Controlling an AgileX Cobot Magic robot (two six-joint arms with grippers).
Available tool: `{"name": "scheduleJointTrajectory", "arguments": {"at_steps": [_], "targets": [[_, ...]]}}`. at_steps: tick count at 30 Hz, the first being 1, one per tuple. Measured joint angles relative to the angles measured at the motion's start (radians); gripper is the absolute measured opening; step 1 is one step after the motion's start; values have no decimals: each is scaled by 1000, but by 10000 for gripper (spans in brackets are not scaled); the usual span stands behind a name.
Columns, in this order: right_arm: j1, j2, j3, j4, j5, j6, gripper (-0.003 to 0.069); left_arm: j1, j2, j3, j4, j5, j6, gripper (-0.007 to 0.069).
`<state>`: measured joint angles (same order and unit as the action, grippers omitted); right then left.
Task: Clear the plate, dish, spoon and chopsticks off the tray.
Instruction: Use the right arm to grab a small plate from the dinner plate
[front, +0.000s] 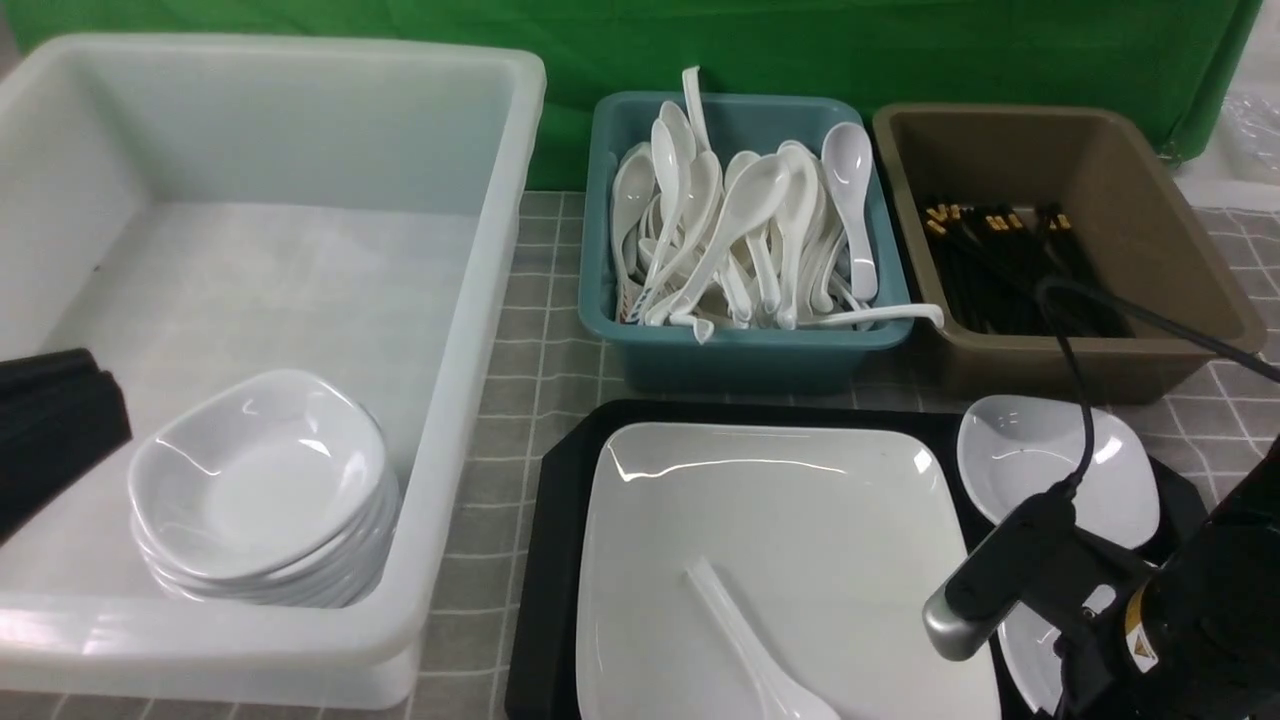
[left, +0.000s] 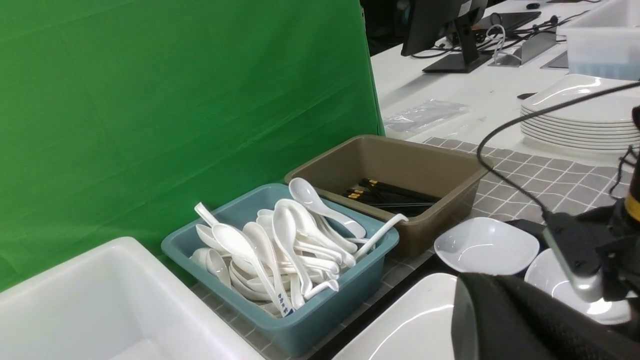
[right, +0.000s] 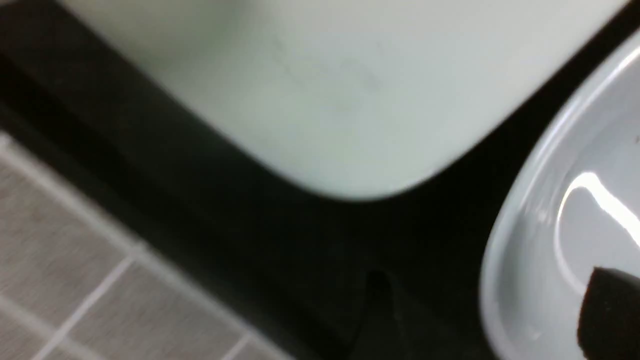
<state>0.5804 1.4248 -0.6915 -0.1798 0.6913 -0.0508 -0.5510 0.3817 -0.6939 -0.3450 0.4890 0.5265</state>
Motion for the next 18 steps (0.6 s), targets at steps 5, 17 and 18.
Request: {"name": "scheduleJointTrajectory", "arguments": {"at_steps": [5, 17, 18], "targets": [[-18, 69, 0, -89, -33, 29, 485, 0, 0, 0, 0, 1, 2, 12], [-24, 132, -3, -108, -73, 20, 279, 0, 0, 0, 4, 15, 2, 12], [-22, 128, -7, -110, -68, 13, 262, 0, 0, 0, 4, 24, 2, 12]]}}
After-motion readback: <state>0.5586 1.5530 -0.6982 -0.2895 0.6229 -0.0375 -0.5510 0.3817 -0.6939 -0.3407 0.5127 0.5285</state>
